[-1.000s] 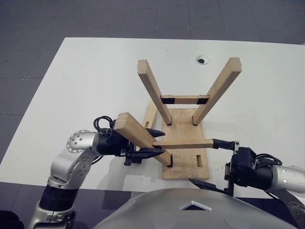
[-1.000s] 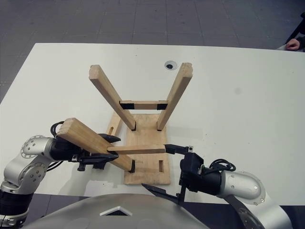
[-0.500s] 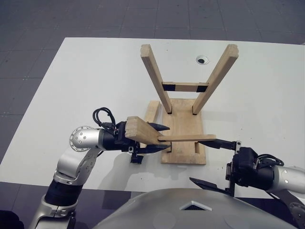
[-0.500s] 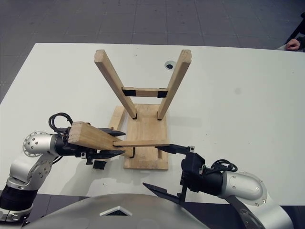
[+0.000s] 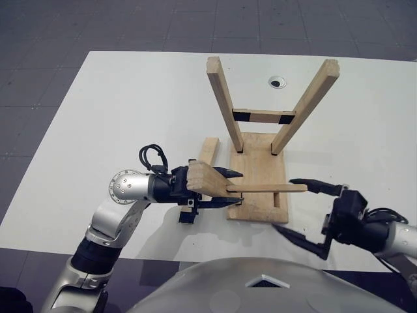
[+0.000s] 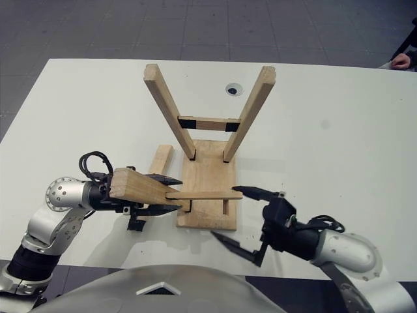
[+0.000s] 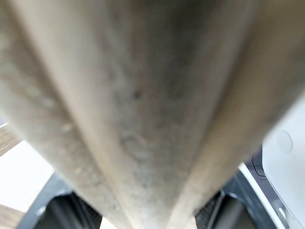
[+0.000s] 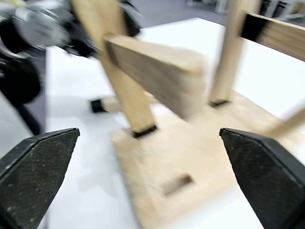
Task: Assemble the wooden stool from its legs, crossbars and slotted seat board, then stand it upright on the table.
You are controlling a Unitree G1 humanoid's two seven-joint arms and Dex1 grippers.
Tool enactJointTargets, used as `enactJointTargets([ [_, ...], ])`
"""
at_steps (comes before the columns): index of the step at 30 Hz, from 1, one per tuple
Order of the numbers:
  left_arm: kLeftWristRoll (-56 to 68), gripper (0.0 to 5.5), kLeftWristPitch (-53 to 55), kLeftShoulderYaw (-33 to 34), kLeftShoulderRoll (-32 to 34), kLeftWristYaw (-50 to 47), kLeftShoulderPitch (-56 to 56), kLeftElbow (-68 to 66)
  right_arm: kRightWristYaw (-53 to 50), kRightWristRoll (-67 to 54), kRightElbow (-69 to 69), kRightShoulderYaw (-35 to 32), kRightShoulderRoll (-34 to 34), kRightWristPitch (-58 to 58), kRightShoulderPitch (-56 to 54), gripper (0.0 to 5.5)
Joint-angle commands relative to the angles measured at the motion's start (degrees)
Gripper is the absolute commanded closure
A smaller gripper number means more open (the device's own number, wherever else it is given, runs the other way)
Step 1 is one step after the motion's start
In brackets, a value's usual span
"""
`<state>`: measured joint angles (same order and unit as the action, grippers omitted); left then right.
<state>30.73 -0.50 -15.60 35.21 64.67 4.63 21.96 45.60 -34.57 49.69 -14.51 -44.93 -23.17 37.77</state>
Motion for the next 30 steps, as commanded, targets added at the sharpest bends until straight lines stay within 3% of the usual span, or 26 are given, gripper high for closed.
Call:
enactJointTargets([
  [1,-7.32,3.46,3.51,-3.5,2.23,-0.78,2.09,-4.7,1.51,3.38,-1.5,-8.9,-1.92,0.33,3.05,0.0],
  [6,-8.99,3.46,2.5,-4.41,1.56,-2.31,1.47,-5.53,4.95,8.19,-3.36,-19.62,-2.43,2.36,5.85,0.0],
  [13,-13.47,3.46,1.39,-7.77,1.3,-5.5,1.32,-7.74,7.34,4.74,0.62,-27.9,-0.69,1.85,5.94,0.0],
  [19,-17.31,3.46,2.21,-12.66,1.22,-8.3,1.94,-10.41,7.26,0.95,3.89,-29.1,-0.7,0.38,5.19,0.0],
  [30,-13.8,3.46,7.06,-14.16,5.19,-6.65,1.85,-10.61,7.14,-0.16,4.14,-27.46,-1.21,-0.69,3.69,0.0],
])
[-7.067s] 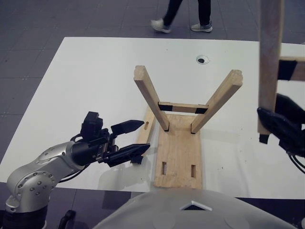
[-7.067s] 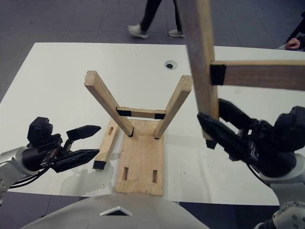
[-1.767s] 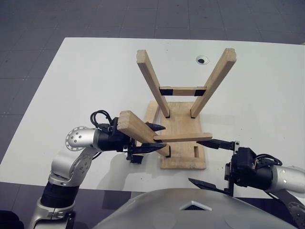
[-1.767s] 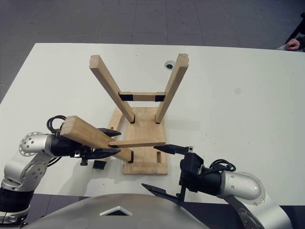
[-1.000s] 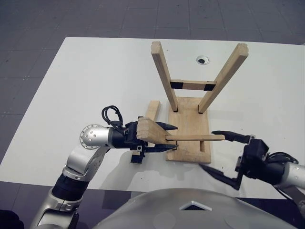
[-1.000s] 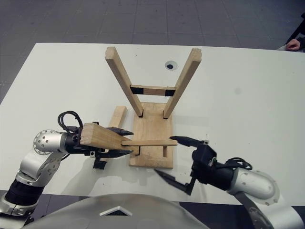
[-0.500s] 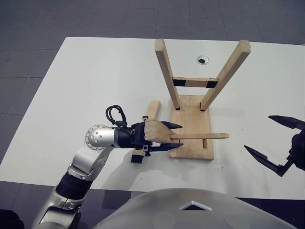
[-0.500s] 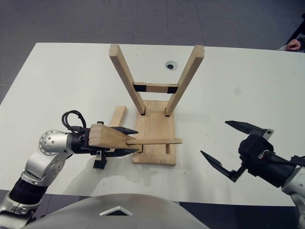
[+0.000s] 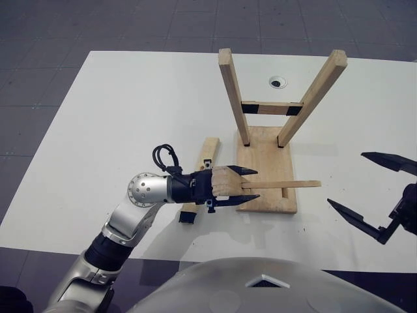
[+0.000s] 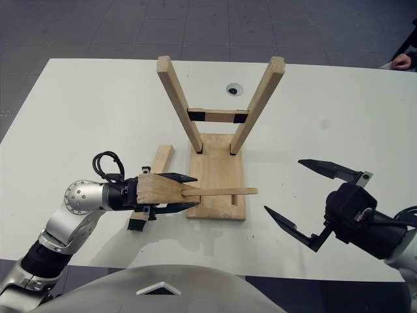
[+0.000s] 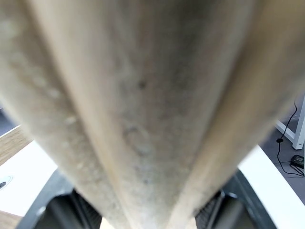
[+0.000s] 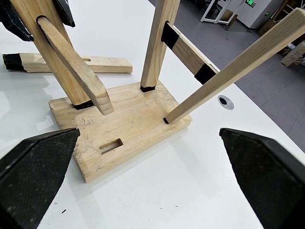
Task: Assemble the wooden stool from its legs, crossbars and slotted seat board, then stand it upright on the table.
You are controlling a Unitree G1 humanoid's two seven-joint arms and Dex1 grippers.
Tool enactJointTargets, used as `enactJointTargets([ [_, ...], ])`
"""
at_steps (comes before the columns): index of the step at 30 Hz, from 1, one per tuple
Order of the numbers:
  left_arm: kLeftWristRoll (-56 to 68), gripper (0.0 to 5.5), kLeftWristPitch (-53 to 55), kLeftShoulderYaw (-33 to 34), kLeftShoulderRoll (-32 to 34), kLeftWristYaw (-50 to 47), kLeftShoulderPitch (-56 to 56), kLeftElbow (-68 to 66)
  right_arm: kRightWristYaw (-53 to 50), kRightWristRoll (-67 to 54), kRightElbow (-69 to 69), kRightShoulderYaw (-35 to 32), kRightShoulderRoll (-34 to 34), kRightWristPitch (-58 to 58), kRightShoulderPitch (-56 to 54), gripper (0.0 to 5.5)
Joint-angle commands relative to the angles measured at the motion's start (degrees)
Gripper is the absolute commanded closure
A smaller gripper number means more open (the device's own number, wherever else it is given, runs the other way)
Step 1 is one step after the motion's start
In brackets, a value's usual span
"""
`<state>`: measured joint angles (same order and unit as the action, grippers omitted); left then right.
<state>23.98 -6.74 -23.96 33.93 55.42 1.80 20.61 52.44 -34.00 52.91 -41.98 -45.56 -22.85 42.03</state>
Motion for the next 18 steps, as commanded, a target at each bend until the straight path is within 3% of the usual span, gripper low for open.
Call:
enactJointTargets([
  [1,-6.56,3.46,13.59,-5.81,6.82,3.11,4.57,-9.18,0.53,-0.98,0.9,-0.07,-0.56,-0.85,-0.64,0.0],
  [9,-3.44,3.46,14.86,-4.95,8.2,4.23,2.47,-8.03,1.99,-11.41,0.47,-2.91,0.61,-0.17,-1.74,0.0],
  [18,-2.68,3.46,13.79,-4.35,7.95,4.18,1.9,-7.13,2.54,-12.18,-0.06,-3.47,0.84,0.7,-0.92,0.0],
])
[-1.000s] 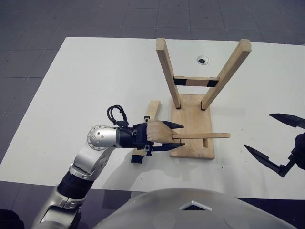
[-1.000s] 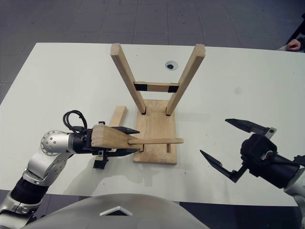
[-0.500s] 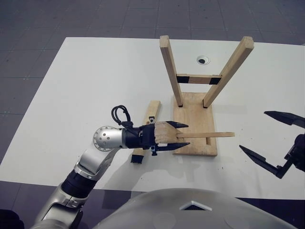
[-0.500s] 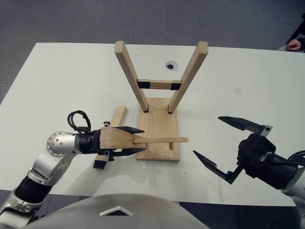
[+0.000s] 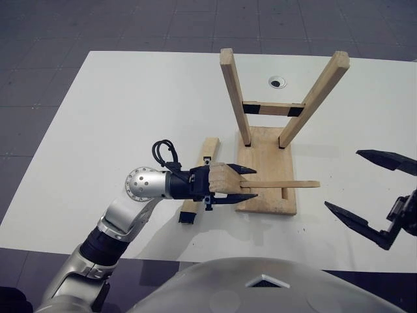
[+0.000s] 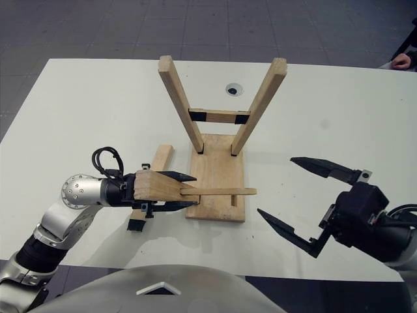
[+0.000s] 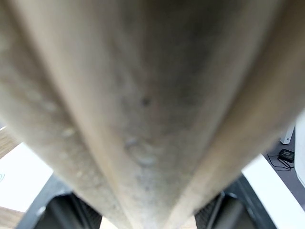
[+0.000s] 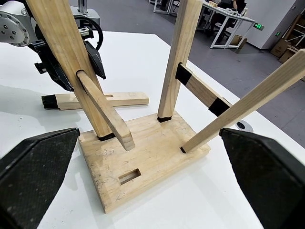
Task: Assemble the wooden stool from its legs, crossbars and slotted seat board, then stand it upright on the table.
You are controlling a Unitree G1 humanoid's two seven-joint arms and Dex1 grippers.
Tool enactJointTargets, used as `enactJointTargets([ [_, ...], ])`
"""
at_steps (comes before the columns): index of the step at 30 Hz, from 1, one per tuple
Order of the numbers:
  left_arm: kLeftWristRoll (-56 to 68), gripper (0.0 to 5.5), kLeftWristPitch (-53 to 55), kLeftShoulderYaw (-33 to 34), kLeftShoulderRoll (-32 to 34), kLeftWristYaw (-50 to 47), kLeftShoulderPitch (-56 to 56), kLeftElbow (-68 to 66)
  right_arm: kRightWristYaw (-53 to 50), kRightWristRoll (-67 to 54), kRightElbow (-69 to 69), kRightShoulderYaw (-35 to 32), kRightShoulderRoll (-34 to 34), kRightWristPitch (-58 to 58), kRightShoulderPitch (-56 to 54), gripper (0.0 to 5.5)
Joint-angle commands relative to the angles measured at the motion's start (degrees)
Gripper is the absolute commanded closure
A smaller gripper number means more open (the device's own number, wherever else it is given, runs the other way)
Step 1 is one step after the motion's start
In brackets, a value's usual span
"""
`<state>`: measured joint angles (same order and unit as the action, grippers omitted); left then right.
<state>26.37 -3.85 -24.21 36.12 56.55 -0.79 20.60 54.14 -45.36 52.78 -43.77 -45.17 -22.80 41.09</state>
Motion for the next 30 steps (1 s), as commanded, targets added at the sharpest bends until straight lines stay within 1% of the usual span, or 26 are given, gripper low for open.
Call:
enactJointTargets([
  [1,-5.16,3.46,10.36,-4.07,5.53,3.06,4.42,-7.13,0.94,-0.75,-0.01,-1.72,0.49,0.75,0.03,0.0],
  [2,-5.24,3.46,9.99,-4.05,5.38,3.06,4.38,-7.16,1.01,-0.69,-0.07,-1.74,0.51,0.8,0.02,0.0],
  [3,-5.12,3.09,9.93,-4.08,5.23,3.1,4.35,-7.17,1.06,-0.5,-0.15,-1.61,0.59,0.88,0.01,0.0],
  [6,-4.73,2.51,10.72,-3.56,4.68,3.14,4.09,-6.95,1.17,0.03,-0.38,-1.32,0.77,1.02,-0.01,0.0],
  [7,-4.85,2.44,11.14,-3.09,4.32,3.21,4.06,-6.85,1.22,0.17,-0.46,-1.26,0.8,1.06,-0.01,0.0],
  [10,-5.51,1.77,11.71,-2.17,3.5,3.48,4.18,-6.9,1.47,1.23,-0.96,-0.6,1.1,1.49,0.14,0.0],
  [17,-6.37,0.63,12.42,0.29,2.05,2.06,4.21,-6.29,1.81,1.84,-0.47,-1.01,1.85,2.21,1.01,0.0],
  [21,-6.97,0.14,12.23,3.17,1.58,0.88,3.88,-6.5,2.17,1.35,0.24,-2.27,2.2,2.58,1.73,0.0],
  [22,-6.58,0.05,12.66,3.94,1.31,0.62,3.97,-6.24,2.29,1.34,0.35,-2.5,2.31,2.73,1.94,0.0],
  [26,-7.1,0.05,13.75,6.83,2.48,-0.44,5.53,-4.77,3.02,0.96,0.38,-4.0,2.7,3.4,2.68,0.0],
  [30,-6.31,0.05,16.61,13.27,4.08,-4.07,7.96,-0.64,3.13,1.06,0.11,-4.7,2.92,3.67,3.04,0.0],
])
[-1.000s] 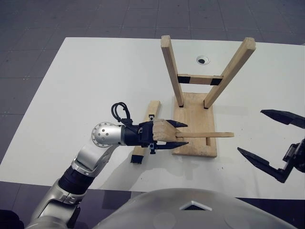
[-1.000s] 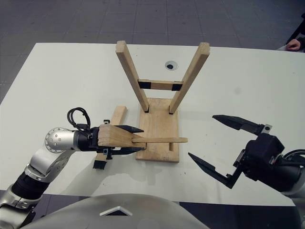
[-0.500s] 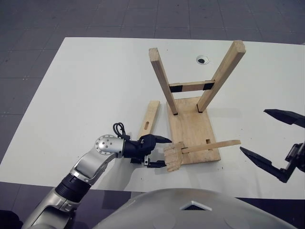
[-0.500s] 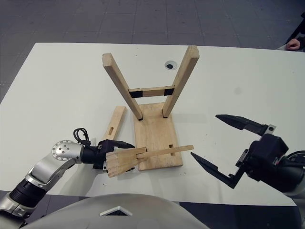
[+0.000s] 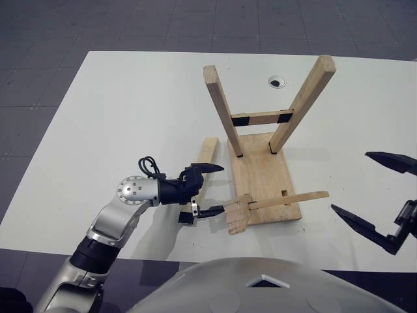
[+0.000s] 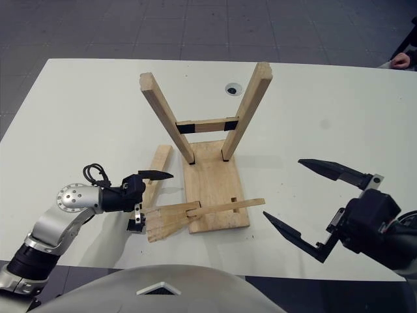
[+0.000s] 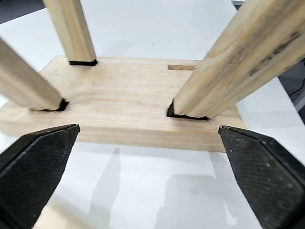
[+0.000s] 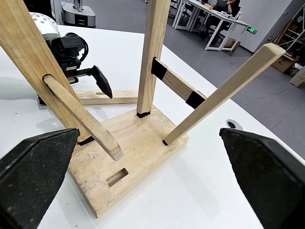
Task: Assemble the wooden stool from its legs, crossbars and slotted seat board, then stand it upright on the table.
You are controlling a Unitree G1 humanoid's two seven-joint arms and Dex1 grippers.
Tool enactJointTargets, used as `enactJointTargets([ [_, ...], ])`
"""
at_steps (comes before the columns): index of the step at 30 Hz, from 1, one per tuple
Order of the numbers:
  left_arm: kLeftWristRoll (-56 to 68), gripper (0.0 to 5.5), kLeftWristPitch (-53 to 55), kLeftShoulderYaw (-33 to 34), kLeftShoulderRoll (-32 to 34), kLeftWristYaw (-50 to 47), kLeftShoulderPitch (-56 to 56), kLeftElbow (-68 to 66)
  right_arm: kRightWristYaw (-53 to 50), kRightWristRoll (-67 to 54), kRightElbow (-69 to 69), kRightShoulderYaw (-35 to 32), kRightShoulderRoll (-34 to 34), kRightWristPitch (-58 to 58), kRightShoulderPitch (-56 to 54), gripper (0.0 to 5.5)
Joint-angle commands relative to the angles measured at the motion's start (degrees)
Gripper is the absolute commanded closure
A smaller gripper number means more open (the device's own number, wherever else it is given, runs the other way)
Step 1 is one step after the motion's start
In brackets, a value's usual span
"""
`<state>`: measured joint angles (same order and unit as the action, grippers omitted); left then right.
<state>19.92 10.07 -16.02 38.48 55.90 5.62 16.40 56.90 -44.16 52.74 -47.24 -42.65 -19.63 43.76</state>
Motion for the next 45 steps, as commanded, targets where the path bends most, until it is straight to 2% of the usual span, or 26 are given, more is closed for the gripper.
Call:
enactJointTargets([
  [1,-0.06,0.05,4.0,6.63,1.72,-5.17,2.16,4.74,0.08,-0.25,0.0,-1.36,0.35,0.47,0.19,0.0],
  [4,-0.32,0.05,10.96,11.03,-0.02,-13.41,3.79,9.27,-1.49,-1.33,-0.39,-2.09,0.07,-0.08,-1.0,0.0],
  [7,2.53,0.05,23.01,14.25,-4.6,-24.3,5.67,16.92,-3.51,-2.98,-0.76,-2.94,0.07,-0.88,-1.92,0.0],
  [12,4.86,0.05,42.79,16.06,-16.21,-43.04,8.41,27.83,-6.42,-4.1,-0.92,-2.85,0.25,-1.85,-2.51,0.0],
  [17,5.52,0.05,58.6,16.75,-26.4,-53.74,11.25,31.55,-8.32,-4.22,-1.58,-2.38,-0.06,-2.75,-3.18,0.0],
  [22,3.63,0.05,62.17,15.69,-27.31,-56.1,11.03,32.85,-8.79,-4.79,-0.94,-2.4,-0.03,-2.91,-3.08,0.0],
  [31,-0.53,0.05,61.8,10.81,-22.96,-55.18,14.7,28.53,-11.08,-6.76,-0.84,-2.86,-0.97,-4.27,-4.38,0.0],
  [35,-1.0,0.05,62.23,11.76,-23.79,-55.1,15.52,26.37,-11.85,-7.32,-0.6,-2.88,-1.29,-4.86,-4.84,0.0],
  [45,-1.18,1.91,62.57,13.88,-24.71,-54.52,15.43,22.38,-14.1,-8.98,-0.82,-3.48,-1.86,-6.12,-6.56,0.0],
])
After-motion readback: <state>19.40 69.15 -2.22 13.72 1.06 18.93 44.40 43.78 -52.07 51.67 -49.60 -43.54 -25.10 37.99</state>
